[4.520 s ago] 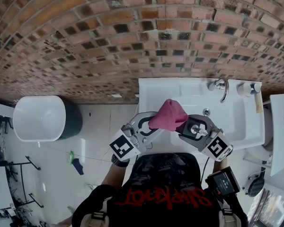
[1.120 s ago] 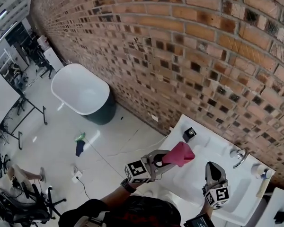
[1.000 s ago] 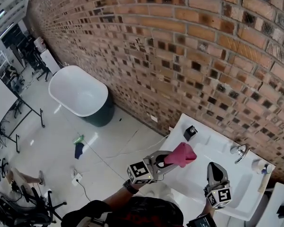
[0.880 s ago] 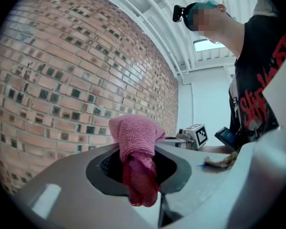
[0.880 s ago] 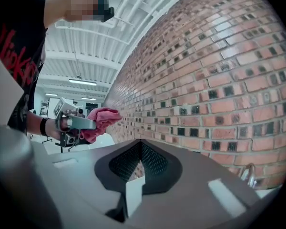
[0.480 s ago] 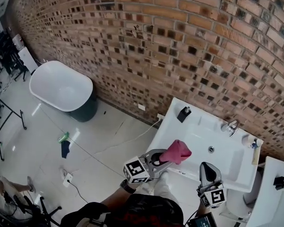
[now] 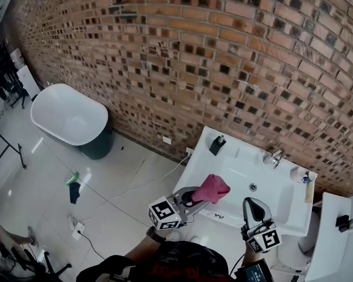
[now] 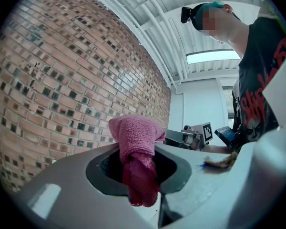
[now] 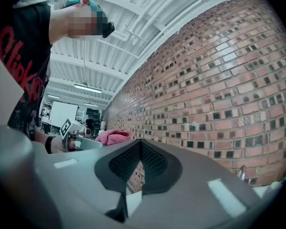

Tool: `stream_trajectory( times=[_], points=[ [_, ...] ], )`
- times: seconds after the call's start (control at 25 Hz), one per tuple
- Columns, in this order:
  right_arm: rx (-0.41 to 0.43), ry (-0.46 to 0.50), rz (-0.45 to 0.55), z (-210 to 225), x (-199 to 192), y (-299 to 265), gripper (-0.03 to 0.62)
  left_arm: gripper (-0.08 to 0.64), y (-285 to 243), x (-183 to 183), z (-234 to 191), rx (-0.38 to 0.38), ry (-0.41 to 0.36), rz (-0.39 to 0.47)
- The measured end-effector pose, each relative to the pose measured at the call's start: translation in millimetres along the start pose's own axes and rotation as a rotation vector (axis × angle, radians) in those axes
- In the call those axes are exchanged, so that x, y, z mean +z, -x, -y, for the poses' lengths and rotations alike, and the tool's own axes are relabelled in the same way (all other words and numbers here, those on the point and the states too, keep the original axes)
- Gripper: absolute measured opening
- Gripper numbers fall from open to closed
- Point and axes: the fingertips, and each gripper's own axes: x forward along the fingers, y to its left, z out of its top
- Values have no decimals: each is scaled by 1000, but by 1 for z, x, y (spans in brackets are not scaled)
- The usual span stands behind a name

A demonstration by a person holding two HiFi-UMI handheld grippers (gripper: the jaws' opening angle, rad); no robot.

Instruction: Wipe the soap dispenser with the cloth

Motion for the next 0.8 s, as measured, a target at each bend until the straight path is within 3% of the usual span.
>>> stream_trajectory(
  times=[0.32, 0.52, 0.64, 0.8],
  points=[
    [-45, -45, 4, 12, -2, 30, 0, 98, -16, -8, 32, -21, -20, -65],
    [-21, -112, -16, 12, -3, 34, 0, 98, -17, 8, 34, 13, -10, -29],
    [9, -44, 14, 24, 3, 35, 0, 98, -36, 9, 36, -11, -37, -10],
    [111, 9, 88, 38, -3, 19, 0, 98, -55, -6, 35, 10, -104, 3]
  ],
)
